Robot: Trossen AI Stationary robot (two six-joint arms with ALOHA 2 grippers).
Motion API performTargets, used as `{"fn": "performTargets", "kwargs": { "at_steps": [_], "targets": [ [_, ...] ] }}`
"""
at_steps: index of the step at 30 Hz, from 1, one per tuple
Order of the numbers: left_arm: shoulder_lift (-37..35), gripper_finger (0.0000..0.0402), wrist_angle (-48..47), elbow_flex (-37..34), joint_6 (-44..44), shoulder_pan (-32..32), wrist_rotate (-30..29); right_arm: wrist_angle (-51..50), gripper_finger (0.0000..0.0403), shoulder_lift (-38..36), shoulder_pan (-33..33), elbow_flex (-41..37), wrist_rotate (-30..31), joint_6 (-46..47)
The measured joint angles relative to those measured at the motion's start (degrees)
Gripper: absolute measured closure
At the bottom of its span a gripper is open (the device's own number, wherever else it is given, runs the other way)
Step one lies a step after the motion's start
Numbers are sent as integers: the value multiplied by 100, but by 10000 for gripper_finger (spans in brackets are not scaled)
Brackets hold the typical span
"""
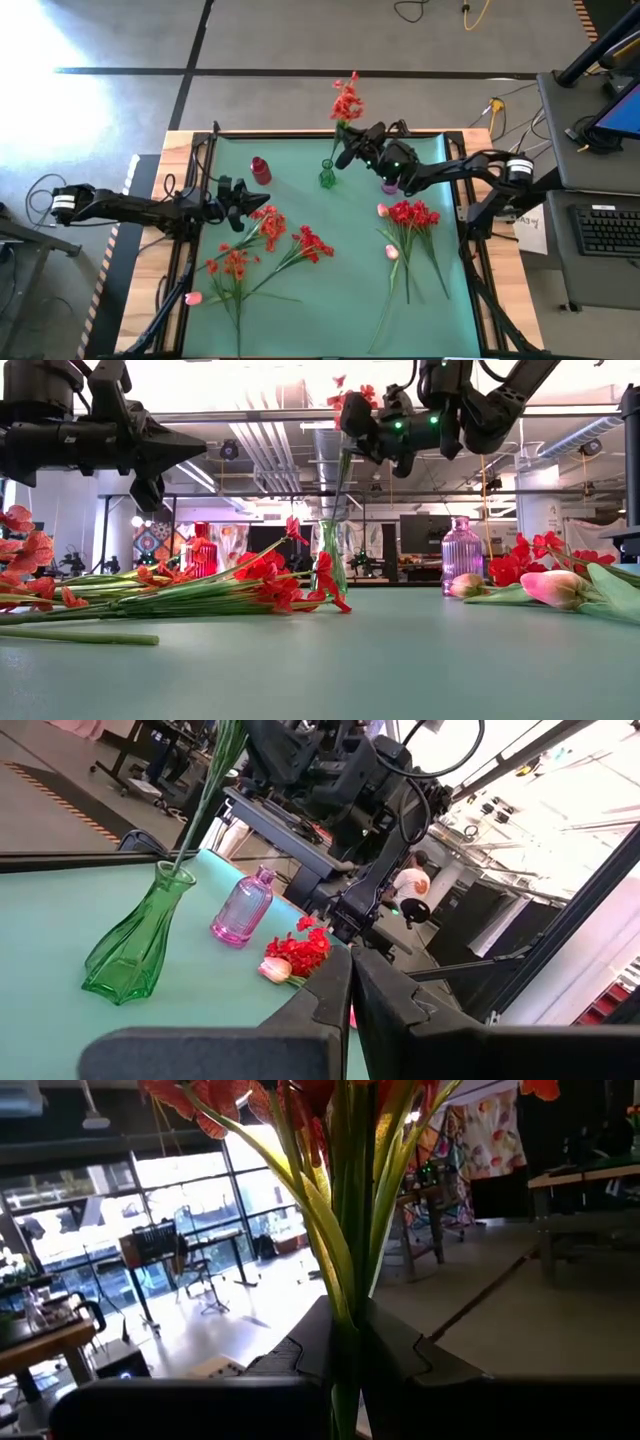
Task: Sort flowers into vase by color
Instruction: Put the middle right orange flower in the green flower vase
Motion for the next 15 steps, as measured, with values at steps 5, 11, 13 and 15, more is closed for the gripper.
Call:
{"fn": "performTargets", "kwargs": {
  "at_steps": [5,11,13,15],
  "targets": [
    [0,401,1,0,0,0,-2,-13,374,61,26,0,-224,-47],
    [0,401,1,0,1,1,-7,-18,374,61,139,0,-396,-163],
    [0,401,1,0,0,0,-7,-66,374,61,160,0,-399,-169],
    [0,401,1,0,2,2,-9,-160,374,61,171,0,-401,-187]
  ]
}}
